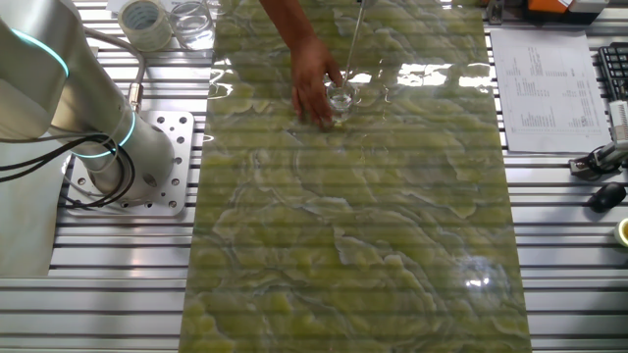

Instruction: Stir the beaker with a glass rod

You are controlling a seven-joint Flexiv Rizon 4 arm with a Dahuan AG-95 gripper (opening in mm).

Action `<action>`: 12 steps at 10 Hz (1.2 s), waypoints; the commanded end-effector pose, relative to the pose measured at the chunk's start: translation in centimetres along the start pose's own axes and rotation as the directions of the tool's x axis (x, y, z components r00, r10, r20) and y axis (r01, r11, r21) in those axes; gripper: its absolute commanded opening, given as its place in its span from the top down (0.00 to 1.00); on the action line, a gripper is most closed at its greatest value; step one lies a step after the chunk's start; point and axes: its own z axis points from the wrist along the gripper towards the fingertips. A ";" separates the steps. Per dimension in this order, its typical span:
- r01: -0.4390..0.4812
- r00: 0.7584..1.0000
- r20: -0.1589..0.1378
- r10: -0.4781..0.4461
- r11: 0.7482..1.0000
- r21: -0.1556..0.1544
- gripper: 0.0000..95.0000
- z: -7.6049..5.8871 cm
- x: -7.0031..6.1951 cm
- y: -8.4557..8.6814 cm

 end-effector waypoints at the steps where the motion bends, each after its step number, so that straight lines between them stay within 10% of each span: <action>1: 0.019 1.000 0.003 -0.019 1.000 0.016 1.00 0.0 -0.1 0.0; 8: -0.006 0.998 0.068 0.004 1.000 0.019 1.00 0.0 -0.1 0.0; 12: 0.021 1.000 0.006 -0.021 1.000 0.010 1.00 0.0 -0.1 0.0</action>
